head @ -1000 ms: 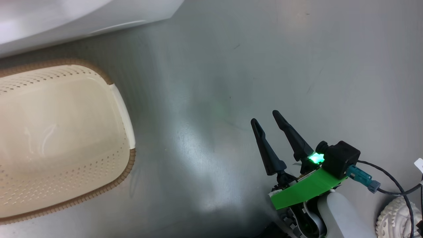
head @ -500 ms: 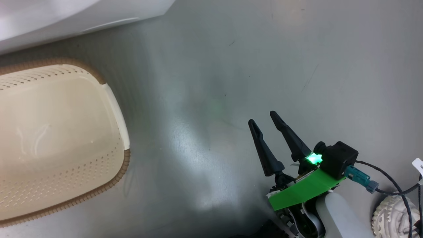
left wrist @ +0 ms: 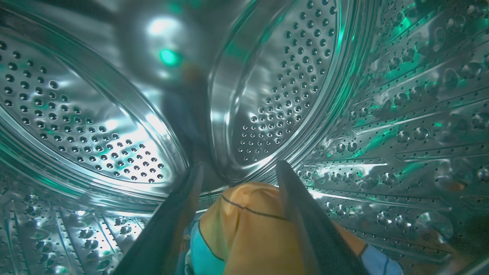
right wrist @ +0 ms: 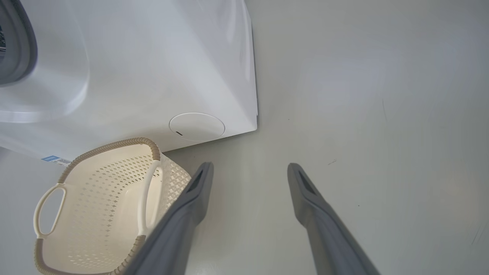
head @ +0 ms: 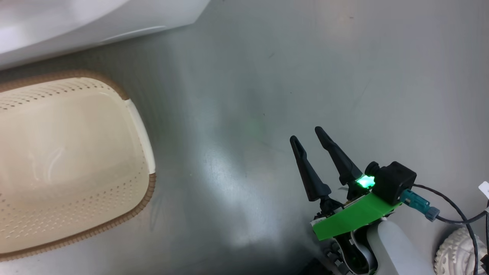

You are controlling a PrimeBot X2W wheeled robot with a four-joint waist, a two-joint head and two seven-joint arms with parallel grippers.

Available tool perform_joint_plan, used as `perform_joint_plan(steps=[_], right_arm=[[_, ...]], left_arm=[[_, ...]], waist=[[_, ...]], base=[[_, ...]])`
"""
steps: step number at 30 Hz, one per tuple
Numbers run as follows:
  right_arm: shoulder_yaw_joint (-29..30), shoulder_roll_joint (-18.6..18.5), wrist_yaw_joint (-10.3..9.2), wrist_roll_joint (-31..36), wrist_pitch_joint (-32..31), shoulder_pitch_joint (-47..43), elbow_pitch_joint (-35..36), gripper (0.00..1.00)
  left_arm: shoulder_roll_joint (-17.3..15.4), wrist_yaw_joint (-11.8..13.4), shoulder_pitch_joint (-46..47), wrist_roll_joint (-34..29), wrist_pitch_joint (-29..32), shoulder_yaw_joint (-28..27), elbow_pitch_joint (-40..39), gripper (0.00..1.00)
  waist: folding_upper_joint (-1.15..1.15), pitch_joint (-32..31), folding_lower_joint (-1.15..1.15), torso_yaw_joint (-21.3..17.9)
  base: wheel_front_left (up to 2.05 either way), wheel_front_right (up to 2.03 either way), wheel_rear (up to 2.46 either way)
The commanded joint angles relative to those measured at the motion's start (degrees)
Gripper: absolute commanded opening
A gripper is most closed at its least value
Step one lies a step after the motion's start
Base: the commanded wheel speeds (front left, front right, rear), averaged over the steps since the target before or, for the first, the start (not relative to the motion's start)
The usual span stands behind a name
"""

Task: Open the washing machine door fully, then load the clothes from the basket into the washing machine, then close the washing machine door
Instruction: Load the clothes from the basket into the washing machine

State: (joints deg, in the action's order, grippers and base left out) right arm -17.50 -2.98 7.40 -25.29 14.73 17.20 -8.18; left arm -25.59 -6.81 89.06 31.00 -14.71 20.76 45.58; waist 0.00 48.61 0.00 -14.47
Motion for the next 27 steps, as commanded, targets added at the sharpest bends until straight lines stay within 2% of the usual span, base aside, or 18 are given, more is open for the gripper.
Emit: perform_joint_plan(steps=[1,15,27], right_arm=[[-0.9,0.1,0.09,0.2,0.3,-0.9,0.6,1.00],[1.6,0.1,0.09,2.3,0.3,0.1,-1.4,1.00],[3.5,0.1,0.09,4.8,0.3,-0.7,-3.4,1.00]], left_arm=[[-2.0,0.3,-1.2,-0.1,-0.3,-0.8,-0.8,1.00],[2.8,0.2,-9.6,-0.1,-0.3,-3.2,-1.8,1.00],[6.3,0.5,-21.5,-2.8,-0.3,-7.6,-7.5,1.00]], waist=[[0.00,-0.6,0.00,0.6],[0.00,-6.7,0.00,5.0],[0.00,-13.8,0.00,7.6]], base=[[0.00,0.00,0.00],[0.00,0.00,0.00],[0.00,0.00,0.00]])
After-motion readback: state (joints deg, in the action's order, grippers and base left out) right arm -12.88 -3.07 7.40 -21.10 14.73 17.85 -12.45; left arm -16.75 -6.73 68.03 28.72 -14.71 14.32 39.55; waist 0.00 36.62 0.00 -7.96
